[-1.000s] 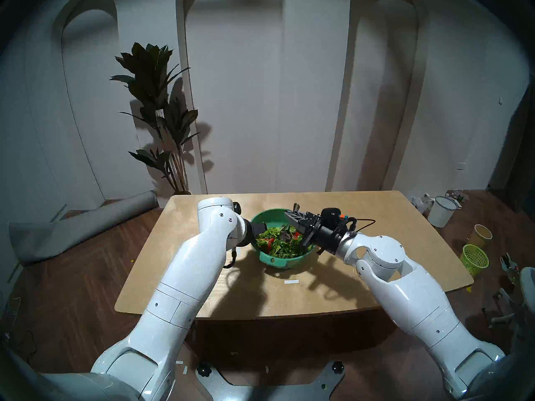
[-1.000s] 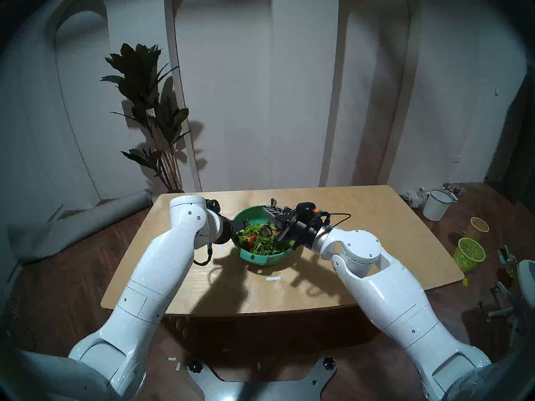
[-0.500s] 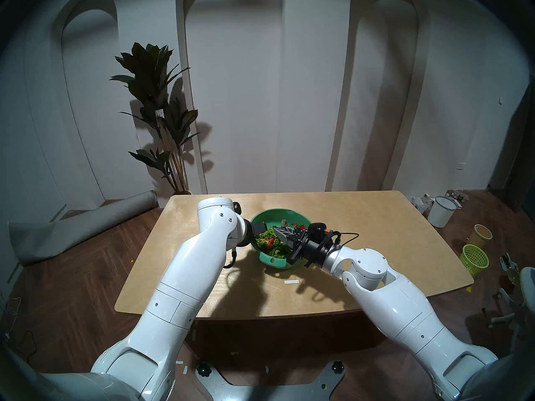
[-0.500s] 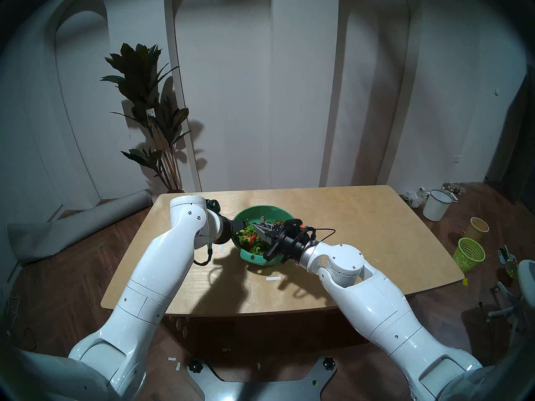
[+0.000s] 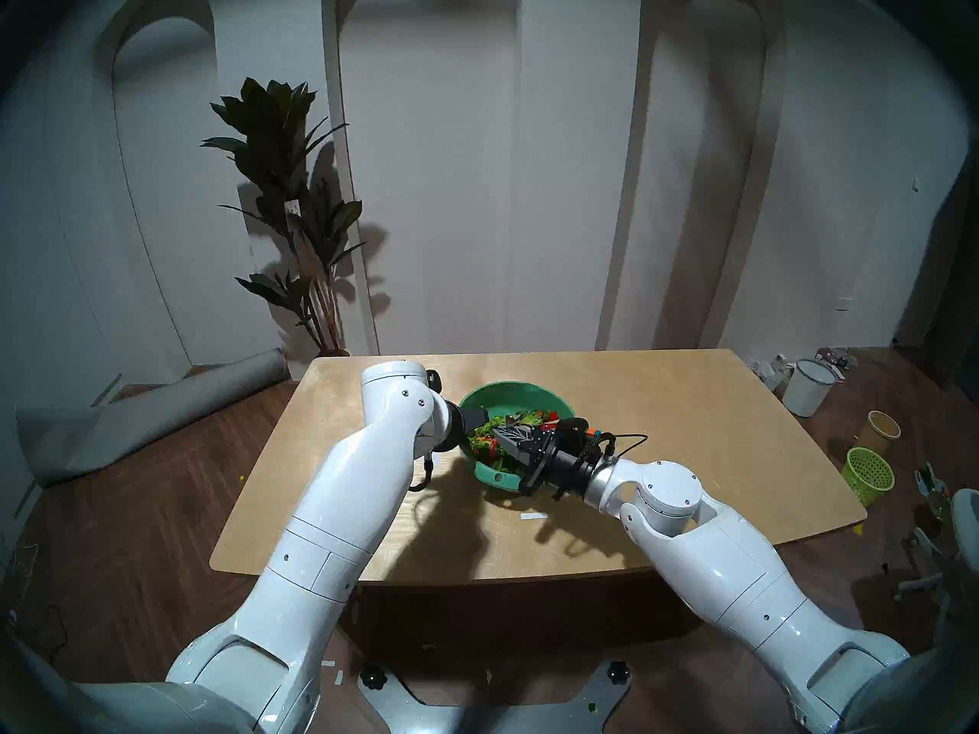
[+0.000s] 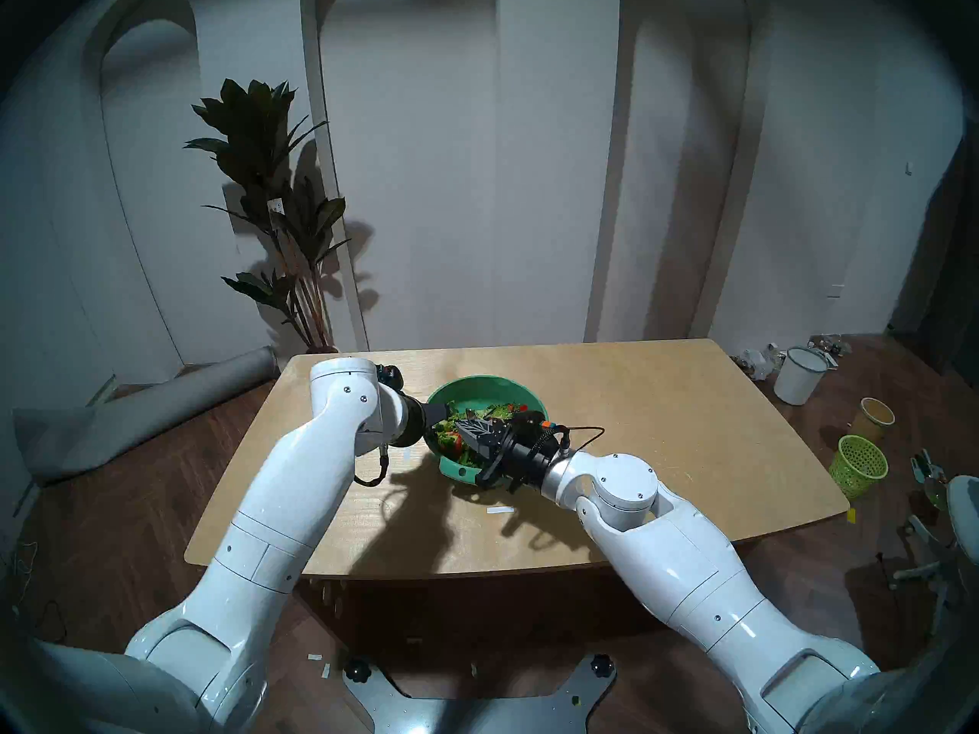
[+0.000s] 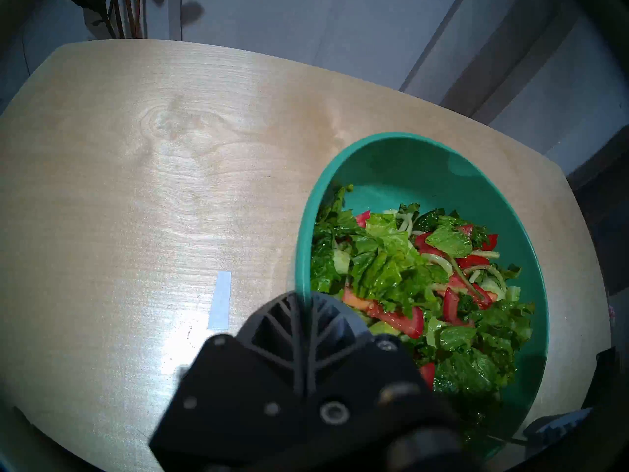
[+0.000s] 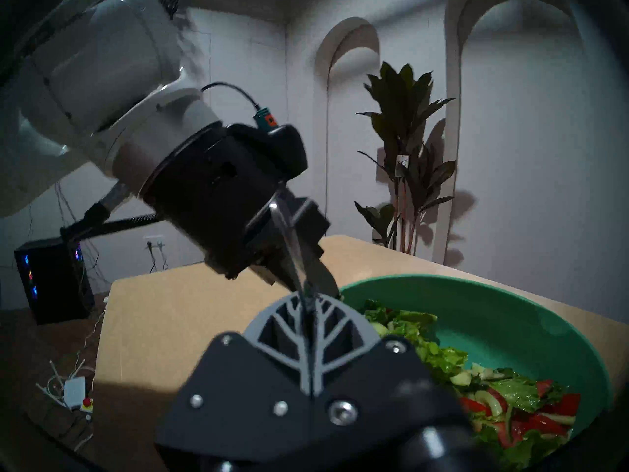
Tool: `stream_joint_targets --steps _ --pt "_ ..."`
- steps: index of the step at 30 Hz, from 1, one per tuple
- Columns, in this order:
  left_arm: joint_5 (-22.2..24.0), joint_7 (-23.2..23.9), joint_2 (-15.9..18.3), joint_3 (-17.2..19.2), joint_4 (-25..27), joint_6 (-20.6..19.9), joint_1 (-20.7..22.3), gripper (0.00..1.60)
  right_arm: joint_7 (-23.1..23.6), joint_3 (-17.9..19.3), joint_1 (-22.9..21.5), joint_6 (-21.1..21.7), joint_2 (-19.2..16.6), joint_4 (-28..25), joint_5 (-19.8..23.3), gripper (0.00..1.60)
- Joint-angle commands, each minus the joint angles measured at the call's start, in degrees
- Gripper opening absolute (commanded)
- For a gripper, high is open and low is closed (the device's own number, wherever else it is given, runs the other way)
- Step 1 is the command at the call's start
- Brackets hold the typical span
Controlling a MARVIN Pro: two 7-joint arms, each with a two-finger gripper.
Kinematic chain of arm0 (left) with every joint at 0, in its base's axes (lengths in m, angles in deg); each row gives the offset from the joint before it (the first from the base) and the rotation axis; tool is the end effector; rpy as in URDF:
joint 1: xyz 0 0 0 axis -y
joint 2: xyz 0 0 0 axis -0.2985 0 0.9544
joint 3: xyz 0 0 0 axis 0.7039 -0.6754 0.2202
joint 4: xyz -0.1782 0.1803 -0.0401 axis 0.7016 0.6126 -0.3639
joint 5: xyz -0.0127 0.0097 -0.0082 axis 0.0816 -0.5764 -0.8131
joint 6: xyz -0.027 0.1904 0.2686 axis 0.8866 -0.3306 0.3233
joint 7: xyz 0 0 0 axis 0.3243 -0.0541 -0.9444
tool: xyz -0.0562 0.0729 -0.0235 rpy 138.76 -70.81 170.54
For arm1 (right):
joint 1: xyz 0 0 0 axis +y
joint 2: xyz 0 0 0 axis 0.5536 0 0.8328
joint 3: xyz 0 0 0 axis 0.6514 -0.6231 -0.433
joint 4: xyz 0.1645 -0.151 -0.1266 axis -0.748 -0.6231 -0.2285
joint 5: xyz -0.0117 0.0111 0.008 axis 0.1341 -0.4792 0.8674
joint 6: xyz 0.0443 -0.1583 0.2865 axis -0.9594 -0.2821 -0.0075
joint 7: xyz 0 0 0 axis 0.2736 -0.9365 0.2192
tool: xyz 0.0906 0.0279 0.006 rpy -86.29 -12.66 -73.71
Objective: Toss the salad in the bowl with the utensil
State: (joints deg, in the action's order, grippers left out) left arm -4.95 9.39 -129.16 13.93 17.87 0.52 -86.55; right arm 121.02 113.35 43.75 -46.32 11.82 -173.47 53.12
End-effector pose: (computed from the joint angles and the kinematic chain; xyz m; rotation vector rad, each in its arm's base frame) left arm 0.4636 -0.0977 -0.2124 2.7329 0.1603 0.9543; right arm 0.4205 0.0930 -0.2838 -1.6726 -0.9360 -1.5730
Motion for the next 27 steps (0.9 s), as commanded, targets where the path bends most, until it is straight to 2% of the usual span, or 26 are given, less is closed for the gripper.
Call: stream_joint_targets --steps 1,14,22,27 --pt "-0.4 -5.5 0.0 0.1 1.5 0.1 1.7 0.00 4.0 -0.5 -4.3 -1.3 -5.3 3.3 -5.0 0.00" --pt "-0.4 -5.8 0.0 0.0 1.6 0.1 1.7 0.00 8.3 -2.7 -12.0 -6.0 -3.6 12.4 -10.7 0.00" --pt "-0.5 -5.8 -0.1 0.0 1.6 0.1 1.7 0.00 8.1 -4.4 -15.2 -9.9 0.1 18.4 -12.8 0.00" --pt "-0.3 -6.2 -0.1 0.0 1.6 0.1 1.7 0.00 8.4 -5.6 -16.9 -12.3 1.0 20.6 -14.3 0.00"
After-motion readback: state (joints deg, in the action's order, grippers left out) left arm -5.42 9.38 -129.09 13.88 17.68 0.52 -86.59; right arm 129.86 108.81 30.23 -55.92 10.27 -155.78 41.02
